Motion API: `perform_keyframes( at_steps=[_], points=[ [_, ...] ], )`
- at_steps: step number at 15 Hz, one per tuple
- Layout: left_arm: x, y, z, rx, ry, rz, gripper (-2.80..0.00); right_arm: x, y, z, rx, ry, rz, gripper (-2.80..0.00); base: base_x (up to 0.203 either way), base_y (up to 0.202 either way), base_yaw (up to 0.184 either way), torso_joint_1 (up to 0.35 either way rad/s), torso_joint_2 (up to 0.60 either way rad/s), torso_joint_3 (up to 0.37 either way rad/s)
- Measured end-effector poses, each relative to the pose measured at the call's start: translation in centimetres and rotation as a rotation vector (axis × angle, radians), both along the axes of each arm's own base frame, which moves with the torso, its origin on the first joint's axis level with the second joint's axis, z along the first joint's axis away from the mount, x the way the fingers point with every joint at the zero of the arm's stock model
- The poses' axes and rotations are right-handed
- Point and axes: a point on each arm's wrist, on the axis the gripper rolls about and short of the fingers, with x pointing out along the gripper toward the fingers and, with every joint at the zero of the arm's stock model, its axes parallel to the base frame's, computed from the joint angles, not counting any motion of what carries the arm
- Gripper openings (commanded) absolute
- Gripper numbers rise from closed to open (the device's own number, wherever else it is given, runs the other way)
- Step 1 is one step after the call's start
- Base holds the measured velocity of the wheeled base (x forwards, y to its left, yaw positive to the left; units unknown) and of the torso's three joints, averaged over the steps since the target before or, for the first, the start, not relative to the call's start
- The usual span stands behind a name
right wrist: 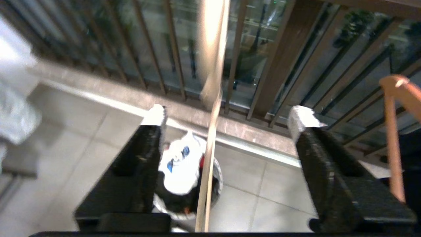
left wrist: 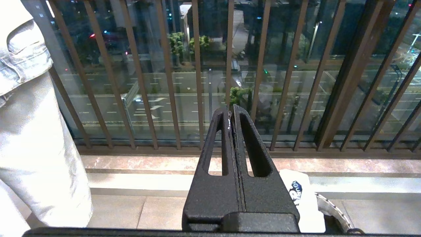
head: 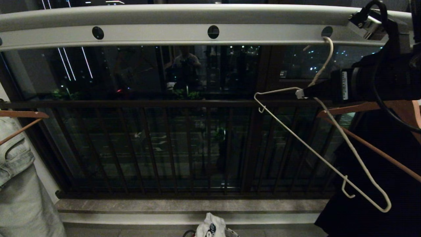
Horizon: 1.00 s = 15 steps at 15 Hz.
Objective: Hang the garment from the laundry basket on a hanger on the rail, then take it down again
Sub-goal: Pick up the clothes rack on the clothesline
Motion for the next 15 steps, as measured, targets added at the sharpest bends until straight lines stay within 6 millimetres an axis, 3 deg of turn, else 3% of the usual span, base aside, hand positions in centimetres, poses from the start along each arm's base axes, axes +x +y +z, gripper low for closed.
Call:
perform_keyframes(
  at_steps=[5, 15],
  points=[
    [0.0, 0.0, 0.0, 0.000, 0.000, 0.000, -2.80, 2.4, 0.8, -1.6, -0.015, 0.017, -0.060, 0.00, 0.000, 0.000, 0.000, 0.000, 0.00, 0.000],
    [0.0, 0.0, 0.0, 0.000, 0.000, 0.000, -2.80, 1.3, 0.4, -4.8, -0.073, 0.119, -0.084, 0.00, 0.000, 0.000, 0.000, 0.000, 0.00, 0.000]
  ],
)
